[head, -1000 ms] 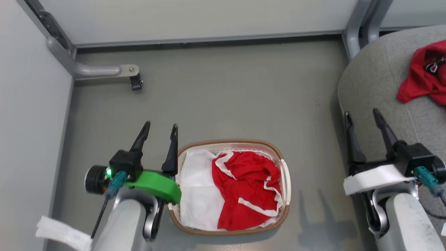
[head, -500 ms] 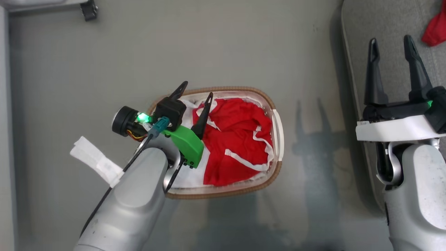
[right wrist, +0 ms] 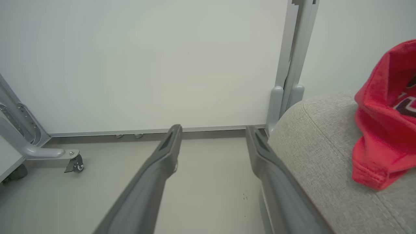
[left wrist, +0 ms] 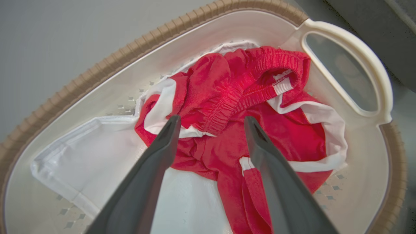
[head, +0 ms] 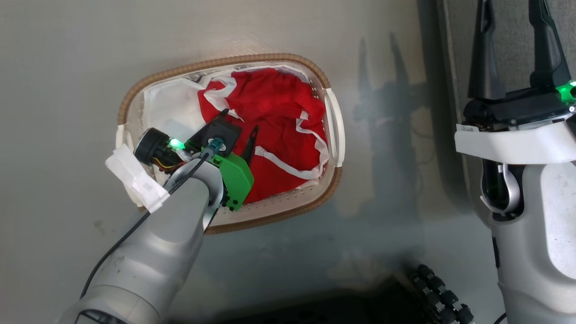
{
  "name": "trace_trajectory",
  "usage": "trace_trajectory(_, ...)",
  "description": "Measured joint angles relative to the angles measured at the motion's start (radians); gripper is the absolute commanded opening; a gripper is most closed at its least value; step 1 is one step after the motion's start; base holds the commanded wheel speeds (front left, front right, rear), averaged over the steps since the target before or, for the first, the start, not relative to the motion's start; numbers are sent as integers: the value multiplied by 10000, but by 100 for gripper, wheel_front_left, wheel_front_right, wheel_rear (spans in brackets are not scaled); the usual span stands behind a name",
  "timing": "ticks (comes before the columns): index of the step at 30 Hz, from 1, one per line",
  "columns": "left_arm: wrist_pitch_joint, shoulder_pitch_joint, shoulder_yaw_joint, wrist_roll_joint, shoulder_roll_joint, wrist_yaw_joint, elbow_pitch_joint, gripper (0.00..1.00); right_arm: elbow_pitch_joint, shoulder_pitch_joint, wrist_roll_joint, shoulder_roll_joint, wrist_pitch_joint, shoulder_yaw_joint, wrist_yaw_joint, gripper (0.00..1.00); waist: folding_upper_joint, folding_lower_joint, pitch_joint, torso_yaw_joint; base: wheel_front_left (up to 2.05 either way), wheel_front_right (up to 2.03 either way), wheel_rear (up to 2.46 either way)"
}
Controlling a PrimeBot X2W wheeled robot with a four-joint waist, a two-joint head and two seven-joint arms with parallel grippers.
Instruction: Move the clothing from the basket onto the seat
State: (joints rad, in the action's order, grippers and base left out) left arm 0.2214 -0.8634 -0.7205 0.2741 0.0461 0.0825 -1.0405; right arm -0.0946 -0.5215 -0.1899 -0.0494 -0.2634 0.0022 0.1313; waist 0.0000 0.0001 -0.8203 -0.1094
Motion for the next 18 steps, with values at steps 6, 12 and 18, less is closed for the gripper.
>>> trace_trajectory(6, -8, -737, -173, -13, 0, -226, -911, 100, -332, -225, -134, 0, 0, 328, 2, 100, 0, 0, -710, -537, 0, 0, 0)
trace_trajectory(12, 12, -1288, -38, 10, 86, -648, -1647, 100, -587, -418, -232, 0, 0, 523, 2, 100, 1, 0, -1214, -1032, 0, 0, 0)
trace_trajectory(18, 102, -1513, 77, 207, 184, -828, -1964, 48, -748, -434, -297, 2, 0, 570, 0, 100, 1, 0, -1517, -1397, 0, 0, 0)
